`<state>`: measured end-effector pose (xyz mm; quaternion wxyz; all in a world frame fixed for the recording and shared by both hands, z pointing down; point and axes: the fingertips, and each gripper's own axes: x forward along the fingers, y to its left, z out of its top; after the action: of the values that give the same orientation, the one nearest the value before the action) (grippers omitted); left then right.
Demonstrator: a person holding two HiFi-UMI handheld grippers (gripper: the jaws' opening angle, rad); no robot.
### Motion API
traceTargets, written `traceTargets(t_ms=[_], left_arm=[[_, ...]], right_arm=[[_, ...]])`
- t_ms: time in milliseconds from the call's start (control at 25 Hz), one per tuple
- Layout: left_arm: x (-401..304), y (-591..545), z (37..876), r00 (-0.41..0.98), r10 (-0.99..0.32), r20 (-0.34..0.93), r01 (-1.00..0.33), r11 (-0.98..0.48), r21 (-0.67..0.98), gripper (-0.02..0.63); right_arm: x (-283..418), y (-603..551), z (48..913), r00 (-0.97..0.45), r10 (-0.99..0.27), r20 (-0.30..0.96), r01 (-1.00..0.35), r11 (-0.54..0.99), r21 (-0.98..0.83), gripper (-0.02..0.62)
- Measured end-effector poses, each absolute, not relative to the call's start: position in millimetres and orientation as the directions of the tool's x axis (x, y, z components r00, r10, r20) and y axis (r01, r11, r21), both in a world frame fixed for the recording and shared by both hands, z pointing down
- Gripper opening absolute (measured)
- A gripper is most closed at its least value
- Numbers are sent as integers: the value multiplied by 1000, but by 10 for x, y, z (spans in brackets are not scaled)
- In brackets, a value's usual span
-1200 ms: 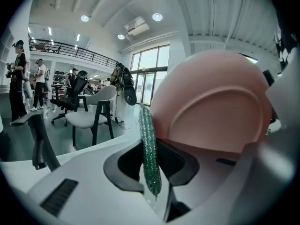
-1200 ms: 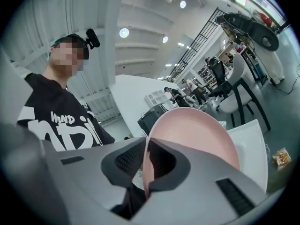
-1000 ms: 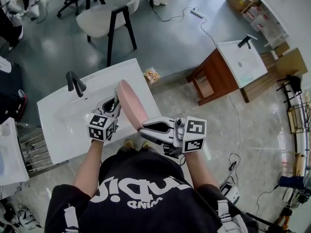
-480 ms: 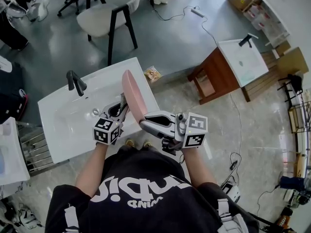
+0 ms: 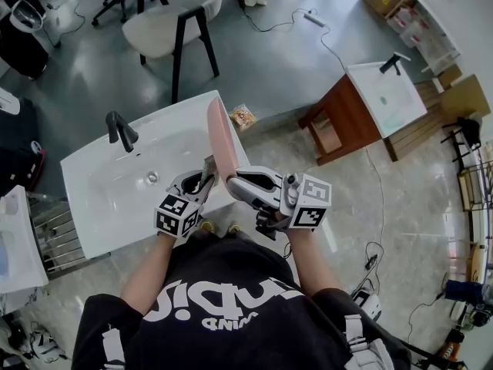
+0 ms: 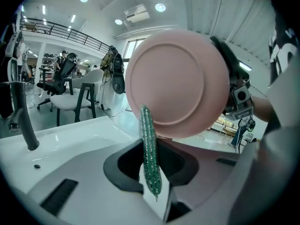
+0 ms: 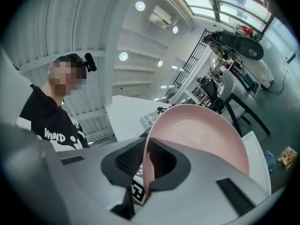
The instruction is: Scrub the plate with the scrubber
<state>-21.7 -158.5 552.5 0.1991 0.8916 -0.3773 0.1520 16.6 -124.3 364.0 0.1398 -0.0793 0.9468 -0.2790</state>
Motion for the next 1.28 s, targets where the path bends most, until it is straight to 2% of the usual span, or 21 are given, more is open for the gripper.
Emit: traceTargets(t_ms=[440, 720, 1040, 1280], left_arm=[[3, -1369, 5384, 723, -549, 419, -676, -688, 264, 87], [124, -1221, 5210, 751, -515, 413, -636, -732, 245, 87], [127, -1173, 4948, 792, -493, 361, -593, -761, 263, 87], [85, -1182, 4758, 808, -500, 311, -582, -760, 289, 87]], right_arm=[[331, -1496, 3686, -904, -342, -257, -146, 811, -567, 46], [411, -1617, 3770, -896, -391, -209, -226, 808, -545, 46], [526, -1809, 3890, -863, -470, -184, -298, 769, -566, 46], [587, -1833, 3949, -857, -485, -175, -306, 752, -584, 44]])
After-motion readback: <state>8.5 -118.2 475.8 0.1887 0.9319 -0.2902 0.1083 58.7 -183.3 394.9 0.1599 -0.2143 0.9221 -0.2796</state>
